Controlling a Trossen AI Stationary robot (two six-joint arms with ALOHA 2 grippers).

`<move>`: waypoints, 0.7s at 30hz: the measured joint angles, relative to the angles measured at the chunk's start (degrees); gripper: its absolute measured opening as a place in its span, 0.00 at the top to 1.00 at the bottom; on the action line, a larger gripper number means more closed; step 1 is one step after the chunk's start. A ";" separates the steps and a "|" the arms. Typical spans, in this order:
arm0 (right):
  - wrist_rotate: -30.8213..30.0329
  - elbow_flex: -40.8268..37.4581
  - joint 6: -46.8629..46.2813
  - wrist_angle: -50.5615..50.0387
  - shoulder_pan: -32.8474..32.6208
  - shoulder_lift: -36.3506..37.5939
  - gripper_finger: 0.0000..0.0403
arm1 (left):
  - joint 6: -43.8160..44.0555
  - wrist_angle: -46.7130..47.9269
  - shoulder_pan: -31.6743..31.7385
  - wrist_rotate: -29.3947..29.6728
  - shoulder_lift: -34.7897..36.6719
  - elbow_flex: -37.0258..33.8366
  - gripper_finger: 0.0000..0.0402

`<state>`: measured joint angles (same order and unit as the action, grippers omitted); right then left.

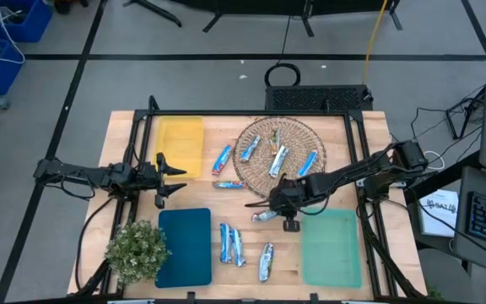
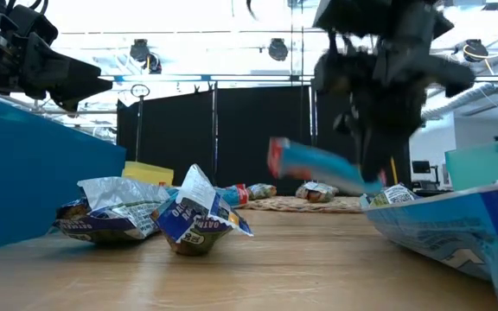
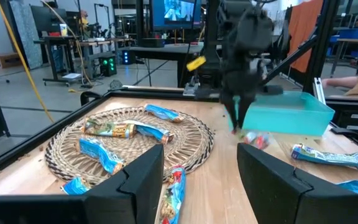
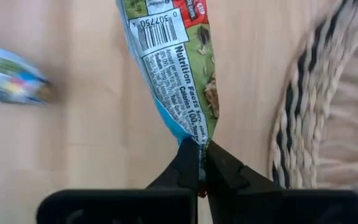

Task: Pick and place Granola Bars by type
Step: Put the red granola bar into the light blue bin

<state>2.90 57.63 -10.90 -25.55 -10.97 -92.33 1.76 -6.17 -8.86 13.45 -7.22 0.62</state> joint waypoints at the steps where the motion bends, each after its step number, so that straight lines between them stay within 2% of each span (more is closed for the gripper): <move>1: -0.01 0.00 0.06 0.57 -0.13 1.30 1.00 | 0.00 0.01 -0.02 0.00 0.00 0.00 0.48; 6: -0.15 0.00 -2.20 0.77 -1.78 9.27 1.00 | -0.02 -0.01 -0.02 0.02 0.00 0.00 0.48; 12: -1.02 0.00 -9.54 -0.31 -6.44 19.44 1.00 | -0.01 -0.01 -0.01 0.00 0.00 0.00 0.48; 21: -18.24 0.00 -12.43 -4.20 -16.31 27.17 1.00 | -0.01 0.01 0.00 0.00 0.00 0.00 0.48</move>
<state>-15.34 57.63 -23.33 -29.75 -27.28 -65.16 1.75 -6.16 -8.86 13.45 -7.22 0.62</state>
